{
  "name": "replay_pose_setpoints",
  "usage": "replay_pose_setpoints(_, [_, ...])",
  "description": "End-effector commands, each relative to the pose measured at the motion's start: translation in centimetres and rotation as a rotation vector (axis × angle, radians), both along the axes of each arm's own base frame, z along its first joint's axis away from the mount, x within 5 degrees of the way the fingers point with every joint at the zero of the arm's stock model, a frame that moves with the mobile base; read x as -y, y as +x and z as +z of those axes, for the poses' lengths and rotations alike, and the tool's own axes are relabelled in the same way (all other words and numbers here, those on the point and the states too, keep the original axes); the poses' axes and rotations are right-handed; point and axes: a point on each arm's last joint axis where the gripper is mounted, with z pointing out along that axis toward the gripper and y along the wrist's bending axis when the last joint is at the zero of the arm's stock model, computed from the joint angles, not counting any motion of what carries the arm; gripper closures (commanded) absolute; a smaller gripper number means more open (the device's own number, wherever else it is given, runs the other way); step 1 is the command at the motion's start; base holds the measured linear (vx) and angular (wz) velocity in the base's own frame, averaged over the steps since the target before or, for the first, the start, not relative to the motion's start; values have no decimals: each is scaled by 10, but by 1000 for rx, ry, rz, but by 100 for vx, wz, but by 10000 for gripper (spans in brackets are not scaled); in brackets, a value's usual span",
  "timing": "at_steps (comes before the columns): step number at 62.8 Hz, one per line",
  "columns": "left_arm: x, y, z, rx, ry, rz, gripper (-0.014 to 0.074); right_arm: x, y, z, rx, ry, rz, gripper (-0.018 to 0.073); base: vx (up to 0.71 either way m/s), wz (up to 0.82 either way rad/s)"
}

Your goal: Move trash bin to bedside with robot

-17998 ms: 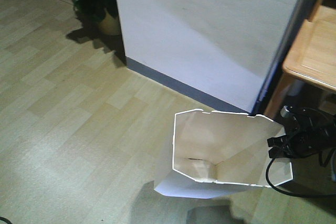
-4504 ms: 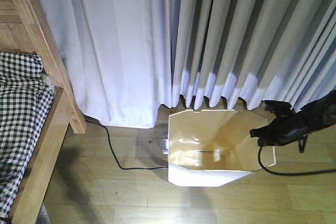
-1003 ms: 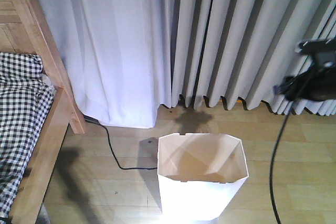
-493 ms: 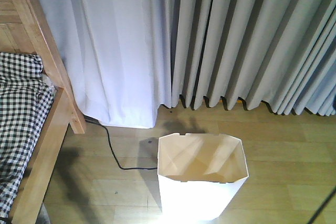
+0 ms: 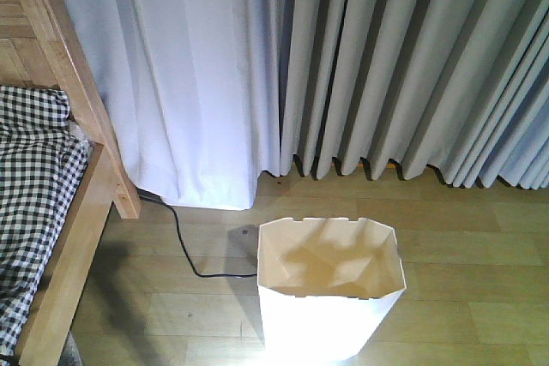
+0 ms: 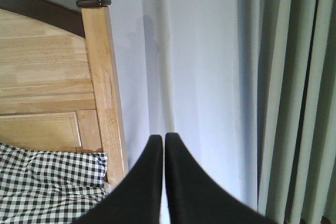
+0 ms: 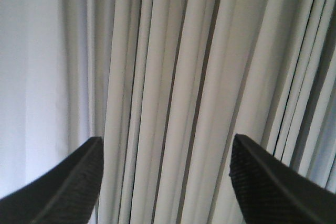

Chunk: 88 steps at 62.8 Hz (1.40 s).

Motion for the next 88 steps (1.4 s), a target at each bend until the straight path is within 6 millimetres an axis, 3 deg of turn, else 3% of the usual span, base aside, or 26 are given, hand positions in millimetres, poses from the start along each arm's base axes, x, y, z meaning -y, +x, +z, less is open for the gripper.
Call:
replay_pose_setpoints(1, [1, 0, 3, 69, -23, -9, 603, 2, -1, 12, 64, -4, -22, 78, 0, 0])
replay_pose_setpoints(7, [1, 0, 3, 69, -23, -9, 603, 1, -1, 11, 53, -6, -16, 146, 0, 0])
replay_pose_setpoints(24, [1, 0, 3, 69, -23, -9, 603, 1, -1, 11, 53, -5, -16, 575, 0, 0])
replay_pose_setpoints(67, [1, 0, 3, 69, -23, -9, 603, 1, -1, 11, 54, -5, -16, 568, 0, 0])
replay_pose_setpoints(88, [1, 0, 3, 69, -23, -9, 603, 4, -1, 3, -34, 5, -39, 568, 0, 0])
